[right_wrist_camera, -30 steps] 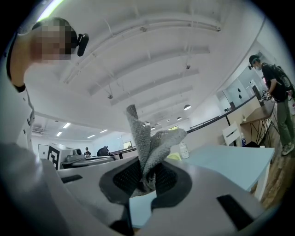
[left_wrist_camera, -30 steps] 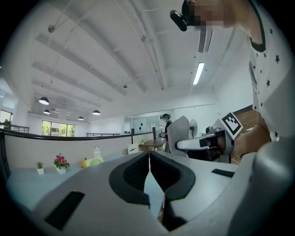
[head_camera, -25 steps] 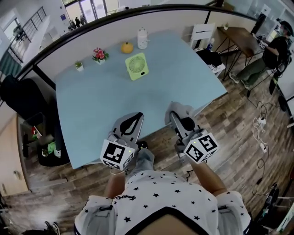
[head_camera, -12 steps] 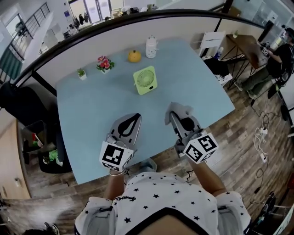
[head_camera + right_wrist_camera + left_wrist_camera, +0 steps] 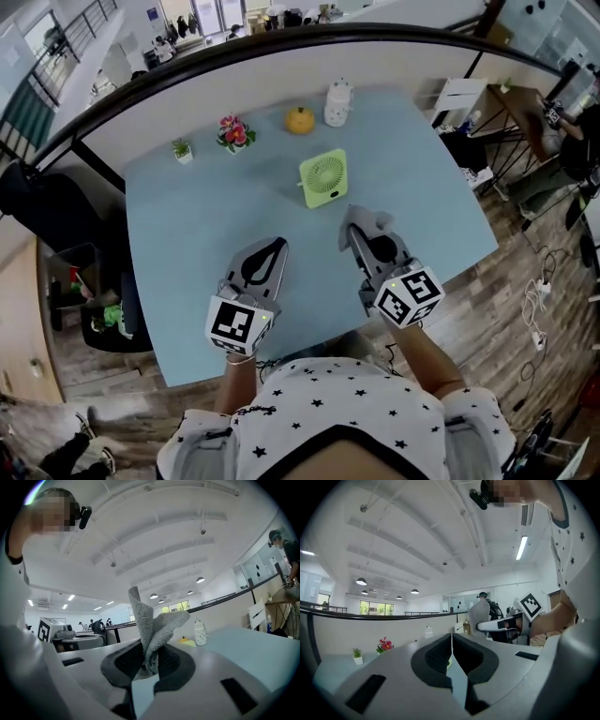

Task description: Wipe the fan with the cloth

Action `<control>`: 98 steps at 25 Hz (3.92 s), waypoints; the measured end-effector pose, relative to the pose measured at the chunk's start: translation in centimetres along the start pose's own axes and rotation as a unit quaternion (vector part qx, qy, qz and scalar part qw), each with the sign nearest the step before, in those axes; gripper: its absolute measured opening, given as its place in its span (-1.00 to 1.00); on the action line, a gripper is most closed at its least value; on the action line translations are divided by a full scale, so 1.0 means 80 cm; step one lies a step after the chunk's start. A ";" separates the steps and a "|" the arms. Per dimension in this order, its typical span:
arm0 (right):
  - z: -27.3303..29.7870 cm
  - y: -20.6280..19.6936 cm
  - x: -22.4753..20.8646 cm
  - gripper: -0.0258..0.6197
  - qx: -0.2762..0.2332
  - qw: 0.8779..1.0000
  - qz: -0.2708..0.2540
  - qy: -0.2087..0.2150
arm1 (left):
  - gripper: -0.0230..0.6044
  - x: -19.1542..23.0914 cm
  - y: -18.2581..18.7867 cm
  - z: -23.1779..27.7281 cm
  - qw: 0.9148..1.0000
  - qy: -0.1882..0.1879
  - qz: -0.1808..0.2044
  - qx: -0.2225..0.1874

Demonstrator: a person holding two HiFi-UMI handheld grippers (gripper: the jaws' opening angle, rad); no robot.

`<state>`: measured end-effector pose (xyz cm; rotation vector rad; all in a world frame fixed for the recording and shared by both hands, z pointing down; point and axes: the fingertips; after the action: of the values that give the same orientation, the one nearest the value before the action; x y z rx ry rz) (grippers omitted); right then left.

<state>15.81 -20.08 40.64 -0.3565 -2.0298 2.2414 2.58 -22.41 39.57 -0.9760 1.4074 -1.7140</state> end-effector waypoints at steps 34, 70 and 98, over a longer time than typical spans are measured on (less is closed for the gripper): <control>0.226 -0.125 -0.048 -0.80 0.144 0.979 -0.092 0.111 | -0.83 0.078 -0.010 -0.028 0.971 0.234 -0.043 0.010; 0.217 -0.119 -0.200 -0.80 0.148 0.987 -0.061 0.016 | -0.83 0.057 -0.009 0.012 0.973 0.225 -0.030 0.038; 0.223 -0.133 -0.081 -0.80 0.149 0.979 -0.079 0.112 | -0.83 0.053 -0.001 -0.021 0.967 0.250 -0.028 0.028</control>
<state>16.96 -37.68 53.38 -0.3851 -1.5302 2.2456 -0.92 -25.35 39.96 -0.5725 1.6376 -2.1280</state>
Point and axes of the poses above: the fingertips, and each gripper's own axes: z forward along the fingers, x to its left, y out of its top, and after that the axes turned 8 degrees about -z, right-handed
